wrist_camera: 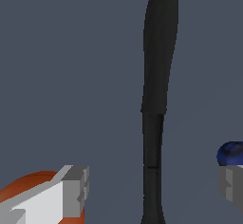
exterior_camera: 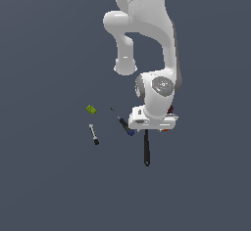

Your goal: Pick up a designated object from a clutter of objects.

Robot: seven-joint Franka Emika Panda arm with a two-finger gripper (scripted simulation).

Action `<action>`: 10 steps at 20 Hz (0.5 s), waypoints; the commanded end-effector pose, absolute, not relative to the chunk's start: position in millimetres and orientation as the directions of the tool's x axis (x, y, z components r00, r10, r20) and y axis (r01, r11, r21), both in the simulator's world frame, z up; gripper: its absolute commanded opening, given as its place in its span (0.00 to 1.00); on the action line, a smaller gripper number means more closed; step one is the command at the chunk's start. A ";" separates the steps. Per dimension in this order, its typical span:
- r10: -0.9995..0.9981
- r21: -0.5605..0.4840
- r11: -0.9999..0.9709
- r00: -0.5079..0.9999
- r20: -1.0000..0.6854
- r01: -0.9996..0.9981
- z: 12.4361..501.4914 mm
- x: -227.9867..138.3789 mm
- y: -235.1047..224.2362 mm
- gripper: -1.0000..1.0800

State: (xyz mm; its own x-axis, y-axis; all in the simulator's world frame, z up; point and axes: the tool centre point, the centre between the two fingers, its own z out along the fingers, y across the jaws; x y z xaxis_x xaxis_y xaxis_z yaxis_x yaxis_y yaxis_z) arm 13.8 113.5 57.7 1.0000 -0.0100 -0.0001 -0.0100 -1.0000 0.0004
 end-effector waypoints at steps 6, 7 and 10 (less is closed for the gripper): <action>-0.010 0.000 -1.000 1.000 0.000 -0.010 23.8 12.7 113.8 0.96; -0.010 0.000 -1.000 1.000 0.000 -0.010 21.2 12.8 113.9 0.96; -0.011 0.000 -1.000 1.000 0.000 -0.011 17.2 13.4 113.8 0.96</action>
State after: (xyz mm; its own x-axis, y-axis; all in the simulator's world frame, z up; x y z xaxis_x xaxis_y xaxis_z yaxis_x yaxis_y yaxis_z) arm 13.0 113.7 19.7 0.9999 -0.0111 -0.0006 -0.0111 -0.9999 0.0002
